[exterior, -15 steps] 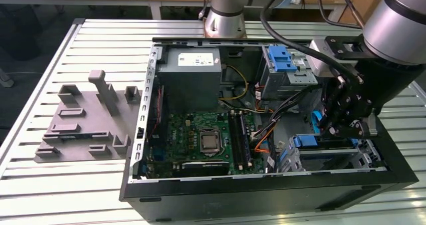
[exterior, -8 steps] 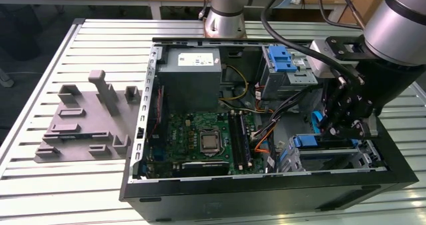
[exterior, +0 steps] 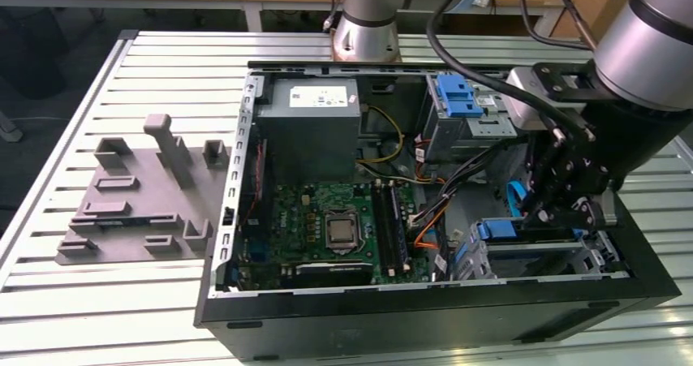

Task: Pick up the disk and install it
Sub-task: 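Insert the second disk wire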

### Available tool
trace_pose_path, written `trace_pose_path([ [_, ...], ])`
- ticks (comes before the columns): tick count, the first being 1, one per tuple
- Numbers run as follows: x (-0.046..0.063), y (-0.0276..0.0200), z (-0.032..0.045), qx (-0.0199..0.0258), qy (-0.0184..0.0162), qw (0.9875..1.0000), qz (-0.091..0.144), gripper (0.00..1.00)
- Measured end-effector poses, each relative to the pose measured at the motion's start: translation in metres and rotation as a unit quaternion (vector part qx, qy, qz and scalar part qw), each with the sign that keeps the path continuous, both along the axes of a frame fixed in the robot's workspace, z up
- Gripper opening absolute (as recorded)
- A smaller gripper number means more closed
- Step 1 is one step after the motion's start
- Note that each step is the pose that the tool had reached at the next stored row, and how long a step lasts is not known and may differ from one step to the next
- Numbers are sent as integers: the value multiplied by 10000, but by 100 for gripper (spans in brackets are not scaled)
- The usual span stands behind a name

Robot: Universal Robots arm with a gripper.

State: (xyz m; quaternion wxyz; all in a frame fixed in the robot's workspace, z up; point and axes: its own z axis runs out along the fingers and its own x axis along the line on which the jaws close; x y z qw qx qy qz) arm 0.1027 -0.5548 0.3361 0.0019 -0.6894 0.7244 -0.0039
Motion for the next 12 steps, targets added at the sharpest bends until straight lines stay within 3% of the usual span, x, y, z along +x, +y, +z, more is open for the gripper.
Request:
trace_pose_path([
  [12,19,-10,-14,43,0,10000,-21,25],
])
